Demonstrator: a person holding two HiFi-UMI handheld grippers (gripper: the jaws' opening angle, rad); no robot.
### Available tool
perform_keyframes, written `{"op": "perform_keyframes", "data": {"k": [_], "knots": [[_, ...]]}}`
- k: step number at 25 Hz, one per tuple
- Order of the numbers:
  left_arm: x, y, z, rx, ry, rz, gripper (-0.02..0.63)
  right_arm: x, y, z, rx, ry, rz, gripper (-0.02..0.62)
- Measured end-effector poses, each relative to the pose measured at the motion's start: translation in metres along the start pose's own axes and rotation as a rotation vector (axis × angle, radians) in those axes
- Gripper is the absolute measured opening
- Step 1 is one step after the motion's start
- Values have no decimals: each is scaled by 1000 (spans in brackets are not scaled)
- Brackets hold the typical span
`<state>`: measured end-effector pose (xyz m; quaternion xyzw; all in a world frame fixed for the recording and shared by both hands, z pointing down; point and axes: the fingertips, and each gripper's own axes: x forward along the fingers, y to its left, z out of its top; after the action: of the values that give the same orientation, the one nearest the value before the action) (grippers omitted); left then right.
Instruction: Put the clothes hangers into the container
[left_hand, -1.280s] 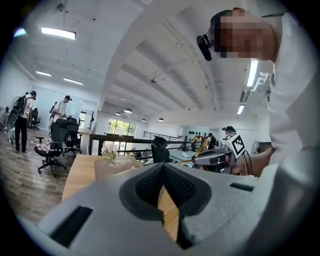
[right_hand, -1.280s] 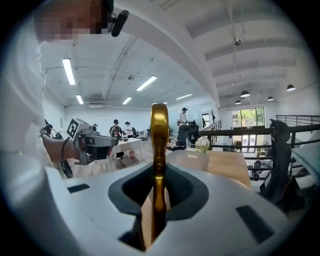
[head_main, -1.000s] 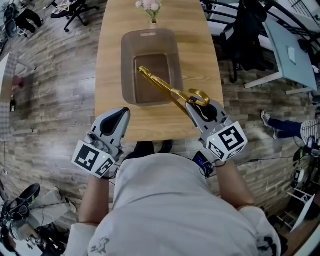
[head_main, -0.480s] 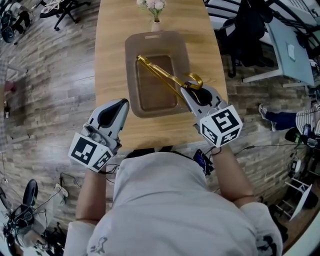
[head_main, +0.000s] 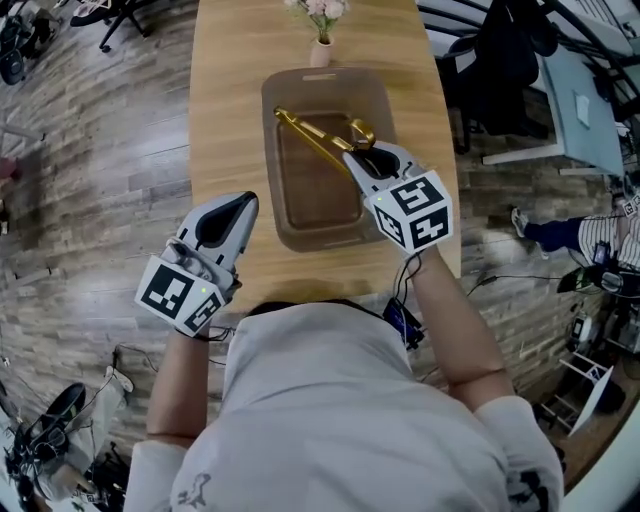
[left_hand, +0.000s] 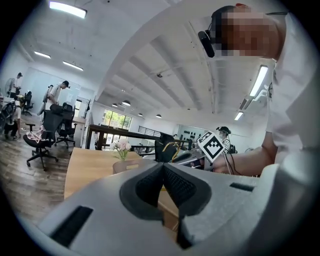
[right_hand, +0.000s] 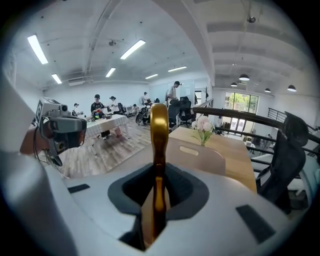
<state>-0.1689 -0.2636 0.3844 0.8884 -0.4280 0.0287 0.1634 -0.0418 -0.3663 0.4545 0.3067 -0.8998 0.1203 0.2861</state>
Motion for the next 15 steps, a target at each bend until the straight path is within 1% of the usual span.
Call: {"op": "perform_keyframes", "data": {"k": [5,10,15], "knots": [[1,16,-4,-22,7,-5,6,36,-10,-13,63,76,-17,74],[7,28,-7,-40,16,-15,6,61,-18,-14,102,119,-21,74],[13,33,-12,-57,19,-22,6,82,-22,-29,144,173,-13,75]]}}
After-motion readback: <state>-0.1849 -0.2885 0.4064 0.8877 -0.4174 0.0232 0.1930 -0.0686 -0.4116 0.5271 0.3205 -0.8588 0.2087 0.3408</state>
